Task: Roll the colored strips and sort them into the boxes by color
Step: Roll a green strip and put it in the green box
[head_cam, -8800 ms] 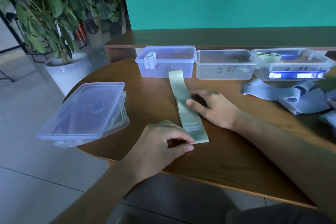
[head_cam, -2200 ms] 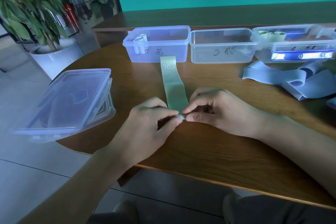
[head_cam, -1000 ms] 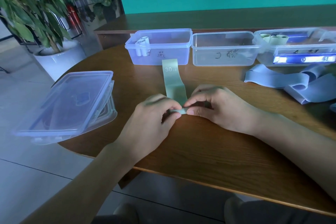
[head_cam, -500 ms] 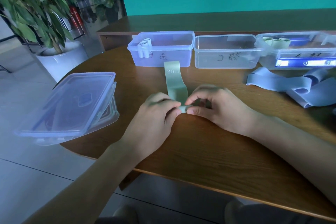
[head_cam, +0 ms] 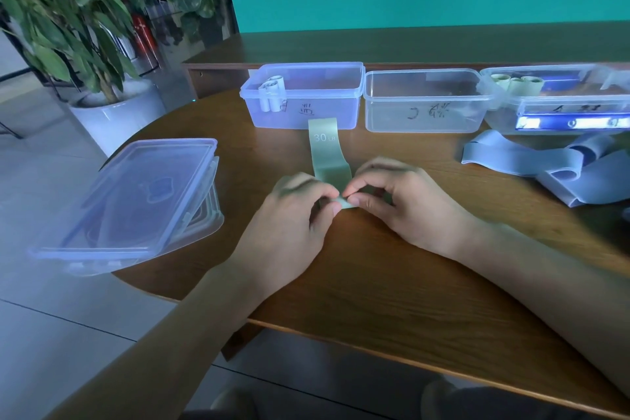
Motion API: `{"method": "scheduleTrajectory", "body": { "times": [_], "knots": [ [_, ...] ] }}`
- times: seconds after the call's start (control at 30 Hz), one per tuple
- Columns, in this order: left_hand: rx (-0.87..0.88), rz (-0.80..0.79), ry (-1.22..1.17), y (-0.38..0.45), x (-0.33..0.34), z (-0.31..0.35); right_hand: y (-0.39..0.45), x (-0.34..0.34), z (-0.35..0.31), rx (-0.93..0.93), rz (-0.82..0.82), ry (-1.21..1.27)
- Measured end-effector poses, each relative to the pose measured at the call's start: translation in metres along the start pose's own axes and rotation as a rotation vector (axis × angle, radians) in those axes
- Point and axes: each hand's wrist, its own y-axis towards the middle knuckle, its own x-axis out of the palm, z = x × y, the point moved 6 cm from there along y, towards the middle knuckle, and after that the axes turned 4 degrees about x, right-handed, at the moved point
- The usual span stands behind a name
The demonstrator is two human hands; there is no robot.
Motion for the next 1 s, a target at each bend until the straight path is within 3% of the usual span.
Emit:
{"method": "scheduleTrajectory", "body": {
  "times": [0.33,0.73,1.0],
  "knots": [
    [0.034,0.057,0.036,-0.004,-0.003,0.003,0.006,0.002,0.011,0.054,-0.033,0.023],
    [-0.009,-0.019,0.070,0.002,0.003,-0.002,0.009,0.002,0.011,0.050,-0.017,-0.064],
    [-0.023,0.068,0.020,0.009,0.001,-0.006,0.019,0.004,0.016,0.082,-0.015,-0.122]
  ]
}}
